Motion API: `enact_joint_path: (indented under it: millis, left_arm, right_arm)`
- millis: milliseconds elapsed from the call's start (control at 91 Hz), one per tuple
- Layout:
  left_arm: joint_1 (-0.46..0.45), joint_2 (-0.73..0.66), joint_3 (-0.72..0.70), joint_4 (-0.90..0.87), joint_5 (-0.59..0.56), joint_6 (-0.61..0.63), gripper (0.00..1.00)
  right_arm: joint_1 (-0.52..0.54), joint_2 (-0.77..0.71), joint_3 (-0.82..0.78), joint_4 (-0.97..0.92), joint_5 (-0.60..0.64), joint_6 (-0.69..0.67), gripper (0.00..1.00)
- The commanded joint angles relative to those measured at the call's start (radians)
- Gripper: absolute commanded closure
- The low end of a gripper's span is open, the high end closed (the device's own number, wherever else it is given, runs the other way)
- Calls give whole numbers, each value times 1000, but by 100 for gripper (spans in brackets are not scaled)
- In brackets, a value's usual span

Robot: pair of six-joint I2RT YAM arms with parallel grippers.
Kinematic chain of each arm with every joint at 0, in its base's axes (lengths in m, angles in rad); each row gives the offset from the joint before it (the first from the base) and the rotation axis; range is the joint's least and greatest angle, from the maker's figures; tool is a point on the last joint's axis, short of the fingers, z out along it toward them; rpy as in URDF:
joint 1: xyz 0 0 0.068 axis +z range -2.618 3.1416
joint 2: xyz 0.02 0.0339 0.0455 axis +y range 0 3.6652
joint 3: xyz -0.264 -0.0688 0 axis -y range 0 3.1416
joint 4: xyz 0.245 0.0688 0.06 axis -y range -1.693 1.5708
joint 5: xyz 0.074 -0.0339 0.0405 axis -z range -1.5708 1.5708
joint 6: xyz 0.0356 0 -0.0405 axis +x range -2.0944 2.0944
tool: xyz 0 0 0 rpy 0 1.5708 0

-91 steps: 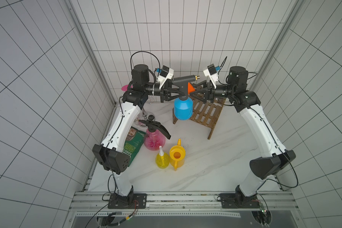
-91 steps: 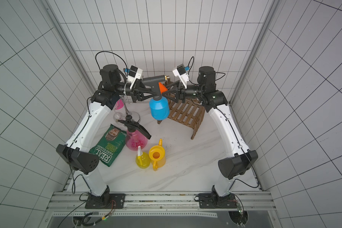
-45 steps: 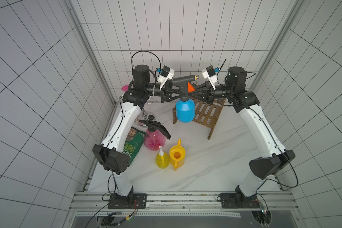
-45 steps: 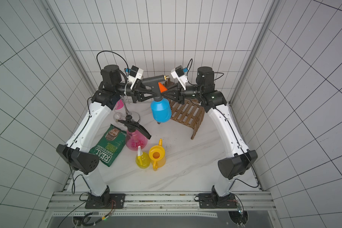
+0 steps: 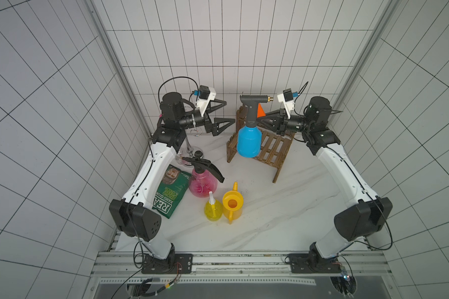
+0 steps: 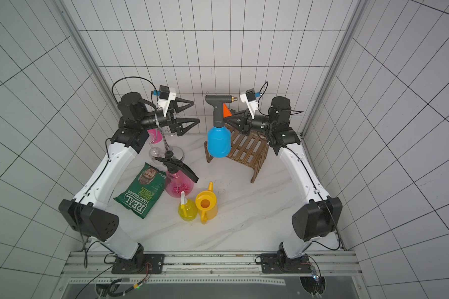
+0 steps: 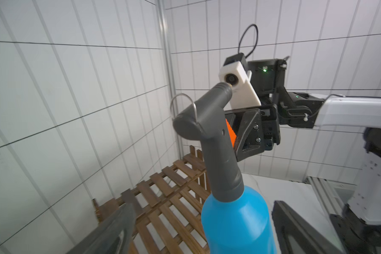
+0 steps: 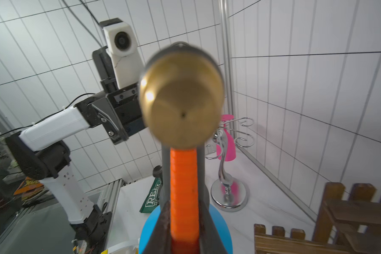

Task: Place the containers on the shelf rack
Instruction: 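Place the container on the shelf.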

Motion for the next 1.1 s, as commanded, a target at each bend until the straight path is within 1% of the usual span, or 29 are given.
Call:
enact_joint_path:
  millis: [0,132,198,264,407,495,638,770,978,1088]
  left_arm:
    - [17,-79,-62,211,-215,-96,2]
    - [18,-134,-117,259,-288,-85,2]
    - [18,-149,-124,262,-299,-76,2]
    - [18,-159,-129,260,-306,-69,2]
    - [18,-174,-148,271,-317,-59,2]
    - [16,-178,-155,276,-324,-55,2]
    - [12,-185,-160,273,-328,-42,2]
    - [7,-190,-165,267,-330,-25,2]
    - [7,-190,-167,264,-330,-16,2]
    - [7,-190,-168,262,-330,-11,2]
  right_arm:
    - [-36,4,9,273,150,117,100]
    - [-39,68,78,216,335,43,100]
    - [-35,97,125,180,404,12,100]
    - [-21,131,182,109,473,-47,100]
    - [38,187,286,-21,680,-193,100]
    - [57,225,342,-44,758,-224,100]
    - [71,332,482,-104,823,-235,100]
    - [75,401,570,-120,876,-217,100]
    - [77,516,735,-189,888,-205,100]
    - [80,543,772,-203,886,-200,100]
